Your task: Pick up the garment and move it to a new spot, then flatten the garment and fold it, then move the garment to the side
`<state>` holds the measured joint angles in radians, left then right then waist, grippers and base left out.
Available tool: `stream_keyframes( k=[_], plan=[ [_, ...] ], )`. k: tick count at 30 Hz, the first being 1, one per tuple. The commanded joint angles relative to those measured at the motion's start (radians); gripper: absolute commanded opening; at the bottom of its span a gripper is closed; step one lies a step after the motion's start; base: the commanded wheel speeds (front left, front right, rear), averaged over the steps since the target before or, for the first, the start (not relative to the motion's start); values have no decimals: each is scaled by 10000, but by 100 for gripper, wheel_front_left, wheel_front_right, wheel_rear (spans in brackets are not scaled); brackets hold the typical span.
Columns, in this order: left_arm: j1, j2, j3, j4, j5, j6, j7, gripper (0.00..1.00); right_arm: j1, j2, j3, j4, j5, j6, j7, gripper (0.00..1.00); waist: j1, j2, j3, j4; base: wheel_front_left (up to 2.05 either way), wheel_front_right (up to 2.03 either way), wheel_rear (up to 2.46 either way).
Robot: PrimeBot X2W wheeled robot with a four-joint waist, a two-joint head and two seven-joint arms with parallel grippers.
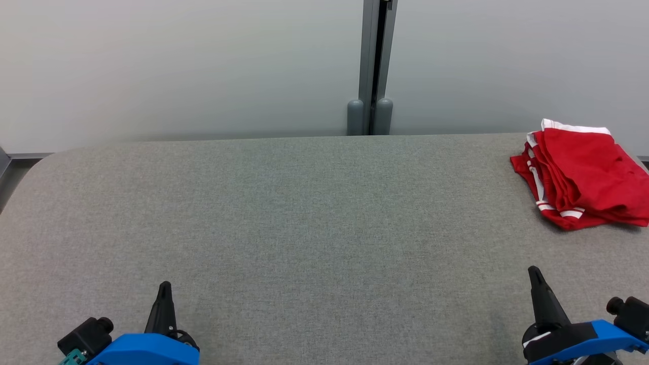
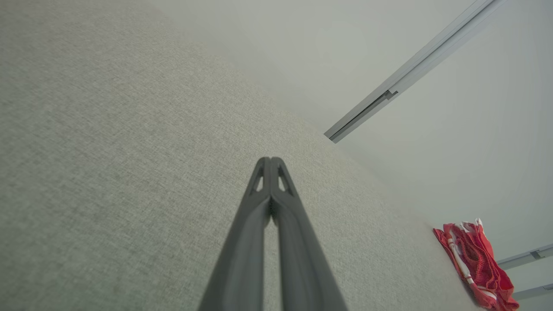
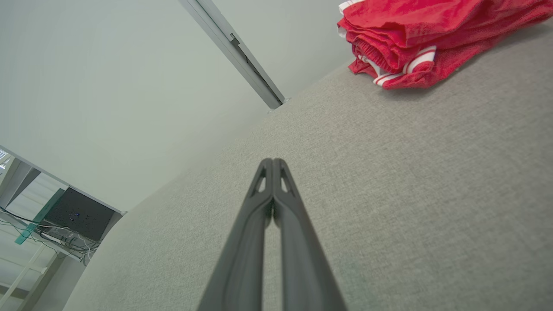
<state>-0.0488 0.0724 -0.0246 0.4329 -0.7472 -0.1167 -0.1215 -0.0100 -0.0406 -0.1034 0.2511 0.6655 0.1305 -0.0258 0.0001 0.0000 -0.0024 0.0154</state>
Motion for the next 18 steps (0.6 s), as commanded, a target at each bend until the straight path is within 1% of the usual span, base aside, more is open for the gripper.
stream_keyframes(
  k=[1,18],
  plan=[
    [-343,22,106,-231,-396,-64,96,0,-289,-61,-19,-144,438,2,72,0,-1,0,1,-3,0,0,0],
    [-431,-36,433,-664,-2481,-88,677,0,-495,-80,-46,-134,2717,3,418,0,-1,0,11,-31,0,0,0]
  ],
)
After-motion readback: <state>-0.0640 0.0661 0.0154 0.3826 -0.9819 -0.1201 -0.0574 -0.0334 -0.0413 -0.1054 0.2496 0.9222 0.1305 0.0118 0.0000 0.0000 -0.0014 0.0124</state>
